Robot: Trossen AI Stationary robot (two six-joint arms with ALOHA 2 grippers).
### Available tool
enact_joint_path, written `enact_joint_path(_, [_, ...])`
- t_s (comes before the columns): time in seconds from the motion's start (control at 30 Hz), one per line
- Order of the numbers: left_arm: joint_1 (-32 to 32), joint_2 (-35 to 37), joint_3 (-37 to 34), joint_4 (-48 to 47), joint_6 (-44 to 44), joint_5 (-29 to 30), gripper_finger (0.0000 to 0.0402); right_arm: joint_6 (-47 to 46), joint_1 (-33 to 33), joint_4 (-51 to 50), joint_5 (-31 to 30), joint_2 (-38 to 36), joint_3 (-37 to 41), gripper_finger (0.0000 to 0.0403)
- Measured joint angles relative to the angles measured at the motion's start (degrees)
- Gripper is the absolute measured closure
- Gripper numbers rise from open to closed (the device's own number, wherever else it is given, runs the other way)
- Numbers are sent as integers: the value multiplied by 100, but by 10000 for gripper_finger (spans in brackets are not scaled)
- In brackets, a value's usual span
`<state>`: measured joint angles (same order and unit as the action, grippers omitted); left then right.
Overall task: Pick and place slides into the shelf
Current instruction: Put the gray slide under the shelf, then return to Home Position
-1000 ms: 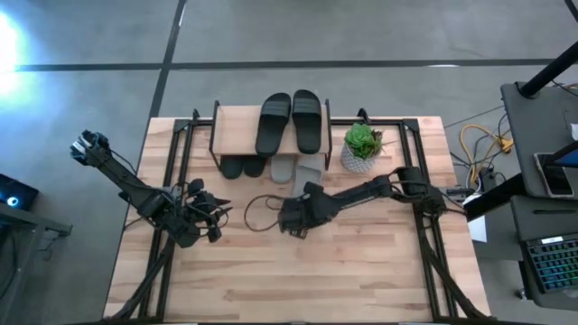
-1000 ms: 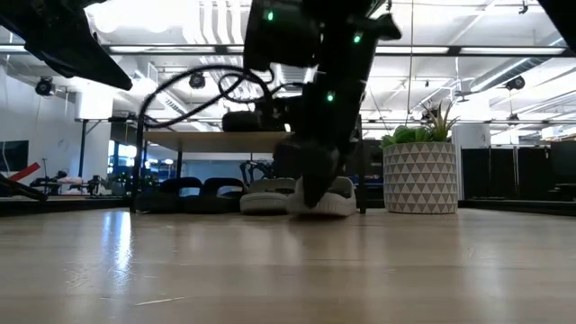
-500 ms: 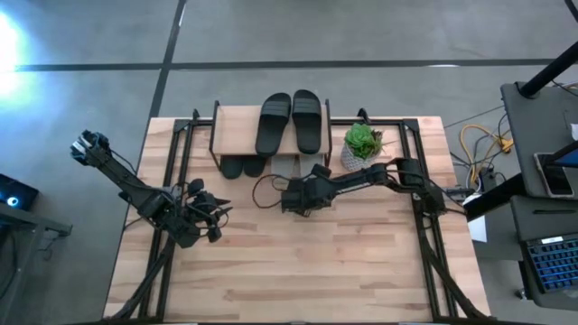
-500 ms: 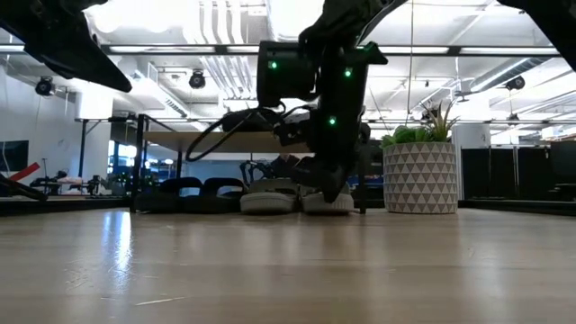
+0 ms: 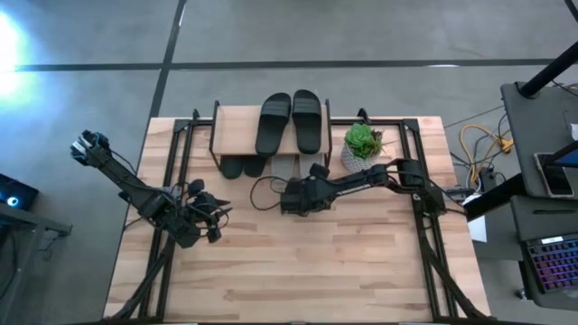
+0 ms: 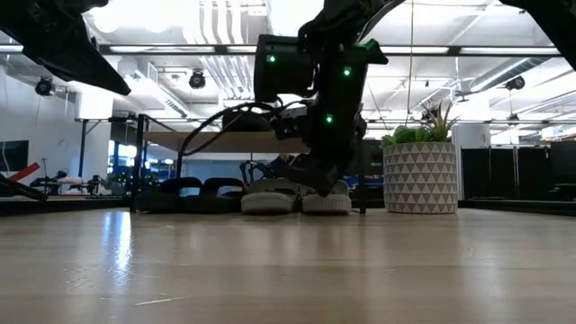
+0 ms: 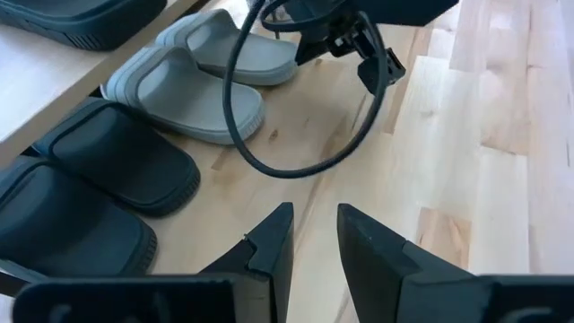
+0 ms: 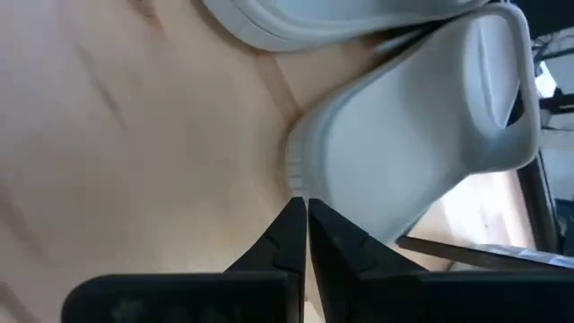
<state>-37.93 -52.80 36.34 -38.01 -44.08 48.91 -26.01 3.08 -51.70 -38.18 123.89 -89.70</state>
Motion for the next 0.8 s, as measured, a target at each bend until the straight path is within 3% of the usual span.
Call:
enact_joint_path(0.23, [-1, 7, 3, 1, -1, -193, 326, -291, 42, -16, 367, -19, -7, 394])
enact_joint_path(0.4, [-2, 7, 56, 21, -12, -227, 326, -900, 722, -41, 357, -229, -310, 394])
enact_joint_path(0.57, [-2, 7, 273, 44, -21, -255, 326, -1292, 1633, -686, 353, -483, -1343, 394])
enact_joint_path(0.73, [-2, 21, 643, 125, -197, -239, 326, -2891, 2331, -1548, 364, -514, -2882, 394])
enact_joint_path(0.8, [-2, 40, 773, 475, -192, -207, 326, -2711, 2560, -1581, 350, -537, -3442, 394])
